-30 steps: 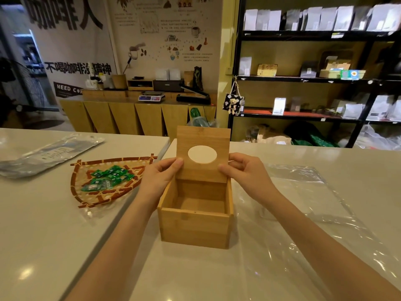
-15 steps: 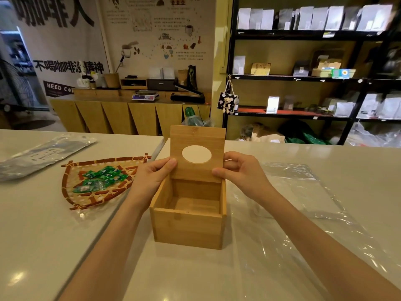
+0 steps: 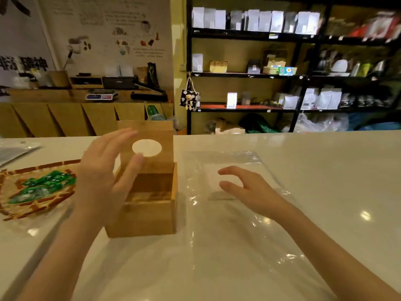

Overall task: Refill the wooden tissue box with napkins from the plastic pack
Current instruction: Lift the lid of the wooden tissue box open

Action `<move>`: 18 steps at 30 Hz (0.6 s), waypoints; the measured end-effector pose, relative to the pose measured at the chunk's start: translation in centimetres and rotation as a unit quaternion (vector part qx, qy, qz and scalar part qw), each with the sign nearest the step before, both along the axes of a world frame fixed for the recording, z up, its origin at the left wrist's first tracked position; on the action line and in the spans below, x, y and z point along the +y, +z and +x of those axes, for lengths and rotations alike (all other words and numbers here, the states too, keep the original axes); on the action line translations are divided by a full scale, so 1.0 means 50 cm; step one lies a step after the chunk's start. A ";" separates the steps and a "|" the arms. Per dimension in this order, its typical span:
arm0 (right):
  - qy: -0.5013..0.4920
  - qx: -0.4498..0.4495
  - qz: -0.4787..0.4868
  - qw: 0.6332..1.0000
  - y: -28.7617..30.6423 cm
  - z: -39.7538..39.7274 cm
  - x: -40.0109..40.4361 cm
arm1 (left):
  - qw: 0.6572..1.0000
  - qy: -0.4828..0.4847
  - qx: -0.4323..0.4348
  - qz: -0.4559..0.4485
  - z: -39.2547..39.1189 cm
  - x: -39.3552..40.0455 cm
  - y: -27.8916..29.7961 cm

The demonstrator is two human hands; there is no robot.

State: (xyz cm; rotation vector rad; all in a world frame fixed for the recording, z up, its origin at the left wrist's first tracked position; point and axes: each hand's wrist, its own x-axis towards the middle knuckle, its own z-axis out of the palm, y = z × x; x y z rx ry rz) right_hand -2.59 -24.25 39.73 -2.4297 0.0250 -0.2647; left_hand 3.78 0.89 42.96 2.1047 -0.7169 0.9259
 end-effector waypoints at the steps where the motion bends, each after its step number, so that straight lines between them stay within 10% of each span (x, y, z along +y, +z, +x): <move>1: -0.004 0.028 -0.049 0.998 -0.011 -0.025 -0.015 | 0.998 -0.041 -0.038 0.030 -0.025 -0.022 0.003; 7: -0.008 0.118 -0.217 0.969 -0.090 -0.118 -0.053 | 0.905 -0.283 0.000 0.317 -0.108 -0.165 -0.054; 18: 0.048 0.201 -0.180 0.962 -0.081 -0.161 -0.151 | 0.804 -0.300 0.114 0.501 -0.089 -0.237 -0.143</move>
